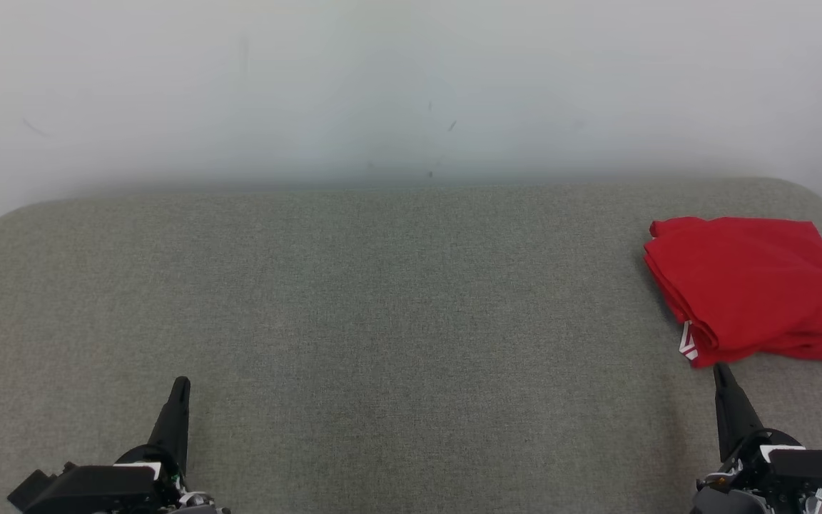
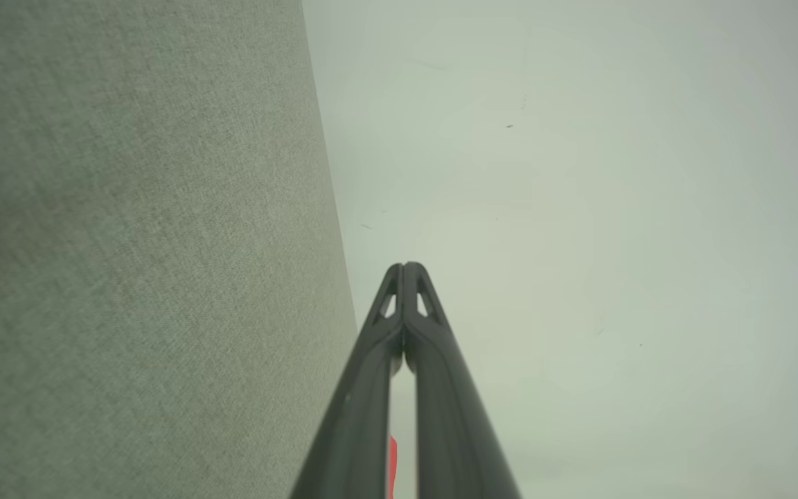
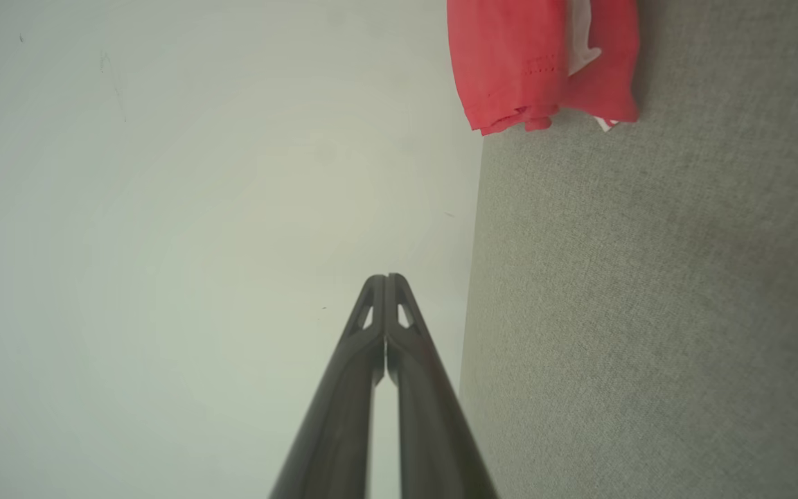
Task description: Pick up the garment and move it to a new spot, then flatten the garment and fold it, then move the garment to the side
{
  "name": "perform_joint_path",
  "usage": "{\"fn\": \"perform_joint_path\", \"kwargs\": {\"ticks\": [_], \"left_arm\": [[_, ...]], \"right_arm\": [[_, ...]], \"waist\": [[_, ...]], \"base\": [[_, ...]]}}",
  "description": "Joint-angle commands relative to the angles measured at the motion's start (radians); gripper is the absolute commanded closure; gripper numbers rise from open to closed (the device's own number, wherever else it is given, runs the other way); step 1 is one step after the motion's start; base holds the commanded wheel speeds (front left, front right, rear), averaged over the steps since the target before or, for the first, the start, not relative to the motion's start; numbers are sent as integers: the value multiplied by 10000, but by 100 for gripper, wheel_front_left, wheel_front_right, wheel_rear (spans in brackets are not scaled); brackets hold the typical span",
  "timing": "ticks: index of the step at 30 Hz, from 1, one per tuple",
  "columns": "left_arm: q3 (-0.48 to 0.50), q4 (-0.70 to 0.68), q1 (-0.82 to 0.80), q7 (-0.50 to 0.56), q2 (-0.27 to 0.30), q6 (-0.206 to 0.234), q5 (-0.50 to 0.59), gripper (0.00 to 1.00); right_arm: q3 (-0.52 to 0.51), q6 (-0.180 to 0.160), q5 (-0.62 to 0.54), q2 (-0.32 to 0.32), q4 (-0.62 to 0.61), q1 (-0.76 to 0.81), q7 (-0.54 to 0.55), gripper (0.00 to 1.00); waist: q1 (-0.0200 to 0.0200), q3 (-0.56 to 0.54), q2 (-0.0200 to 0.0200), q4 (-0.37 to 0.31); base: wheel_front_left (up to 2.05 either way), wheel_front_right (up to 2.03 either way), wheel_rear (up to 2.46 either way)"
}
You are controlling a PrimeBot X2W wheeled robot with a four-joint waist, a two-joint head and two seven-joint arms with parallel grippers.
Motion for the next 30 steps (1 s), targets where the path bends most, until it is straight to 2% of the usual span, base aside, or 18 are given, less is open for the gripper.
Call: {"fn": "perform_joint_path", "kwargs": {"ticks": [1,30], "left_arm": [[28,0,-57,25,-14,-28,27,100],[66,1,-59,56,-42,-28,67,100]], "right_arm": [[-13,11,18,-16,7,-28,12,100],[-10,11,12,-16,4,-28,11,100]], "waist": [[1,0,0,1],[1,0,0,1]], "base": [[0,0,0],[0,0,0]]}}
